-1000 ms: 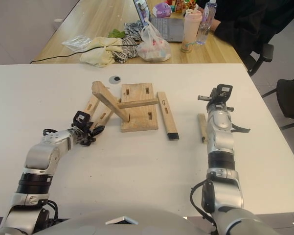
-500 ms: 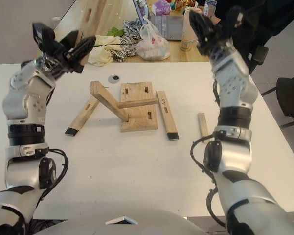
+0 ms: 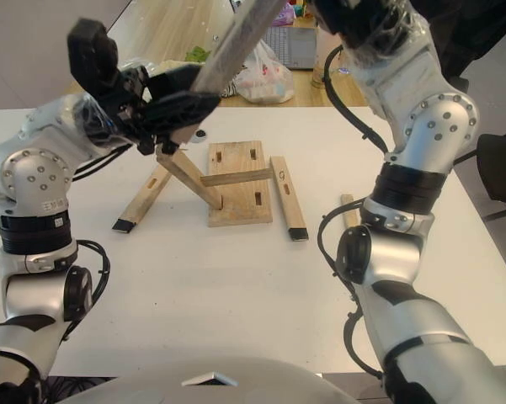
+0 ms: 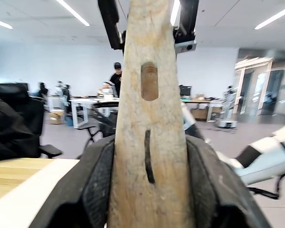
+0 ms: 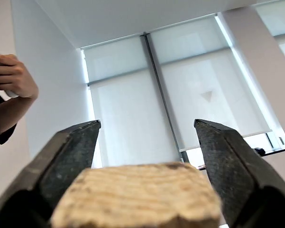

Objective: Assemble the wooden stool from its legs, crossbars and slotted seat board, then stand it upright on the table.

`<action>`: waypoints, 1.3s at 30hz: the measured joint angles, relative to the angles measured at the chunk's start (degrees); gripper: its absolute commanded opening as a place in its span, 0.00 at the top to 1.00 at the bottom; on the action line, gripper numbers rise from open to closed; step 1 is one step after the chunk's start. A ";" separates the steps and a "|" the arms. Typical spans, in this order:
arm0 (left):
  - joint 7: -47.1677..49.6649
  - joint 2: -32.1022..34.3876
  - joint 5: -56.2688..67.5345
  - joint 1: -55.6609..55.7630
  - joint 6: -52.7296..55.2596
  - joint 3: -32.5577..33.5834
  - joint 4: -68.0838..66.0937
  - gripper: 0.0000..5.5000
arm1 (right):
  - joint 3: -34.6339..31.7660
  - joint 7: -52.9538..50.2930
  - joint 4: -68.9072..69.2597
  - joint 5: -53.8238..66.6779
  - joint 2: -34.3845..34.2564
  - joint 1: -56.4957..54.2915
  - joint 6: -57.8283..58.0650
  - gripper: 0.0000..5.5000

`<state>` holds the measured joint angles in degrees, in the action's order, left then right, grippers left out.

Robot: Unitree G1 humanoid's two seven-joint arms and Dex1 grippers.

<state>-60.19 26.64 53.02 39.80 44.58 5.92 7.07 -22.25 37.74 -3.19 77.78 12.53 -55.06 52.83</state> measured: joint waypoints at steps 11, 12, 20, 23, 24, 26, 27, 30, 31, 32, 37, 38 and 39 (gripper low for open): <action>4.56 -1.73 8.10 0.32 6.71 2.27 -0.18 0.64 | 1.87 0.03 1.12 0.78 3.61 1.80 0.73 0.60; 4.72 -1.93 7.29 0.21 6.35 2.19 -0.17 0.57 | 2.31 0.15 1.08 -0.36 4.07 1.74 0.22 0.61; 9.69 -4.96 1.21 0.92 -1.37 1.92 -1.95 0.39 | 5.35 3.97 -6.34 -15.97 6.31 -1.04 -10.87 0.63; 13.38 -6.20 3.02 1.59 -2.73 6.18 -2.61 0.39 | 2.92 7.13 -14.40 -21.66 11.58 -4.43 -17.63 0.63; 14.83 -6.78 3.90 1.62 -3.23 7.67 -2.64 0.39 | 2.95 9.81 -17.40 -24.83 13.69 -5.14 -21.26 0.63; 16.66 -7.20 4.58 1.56 -3.76 9.22 -2.54 0.39 | 4.91 13.85 -21.74 -31.16 15.54 -4.97 -27.67 0.63; 17.62 -7.41 4.96 1.46 -3.88 9.90 -2.52 0.39 | 5.56 15.61 -24.38 -33.25 15.37 -4.54 -29.96 0.63; 19.82 -8.01 5.86 0.91 -4.75 11.44 -2.70 0.39 | 6.08 18.93 -34.15 -36.68 14.08 -1.06 -34.65 0.63; 20.23 -8.01 6.03 0.88 -4.88 11.78 -3.09 0.39 | 5.54 19.42 -37.00 -37.26 12.58 0.29 -35.48 0.63; 20.33 -8.11 6.08 0.88 -4.89 11.80 -3.62 0.39 | 5.37 19.94 -39.91 -37.68 11.21 1.97 -36.13 0.63; 20.37 -7.84 6.07 0.94 -4.89 11.89 -5.68 0.39 | 3.56 22.22 -47.64 -38.31 7.66 3.74 -37.63 0.63; 20.37 -7.81 6.07 0.94 -4.89 11.92 -6.02 0.39 | 2.50 22.39 -48.29 -38.13 6.84 3.99 -37.63 0.63; 20.36 -7.81 6.07 1.03 -4.89 11.83 -6.14 0.39 | 2.02 22.56 -48.78 -37.76 5.90 4.30 -37.60 0.63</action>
<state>-39.84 18.82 59.10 40.83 39.69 17.75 0.92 -20.23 60.30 -51.97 40.02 18.44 -50.76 15.23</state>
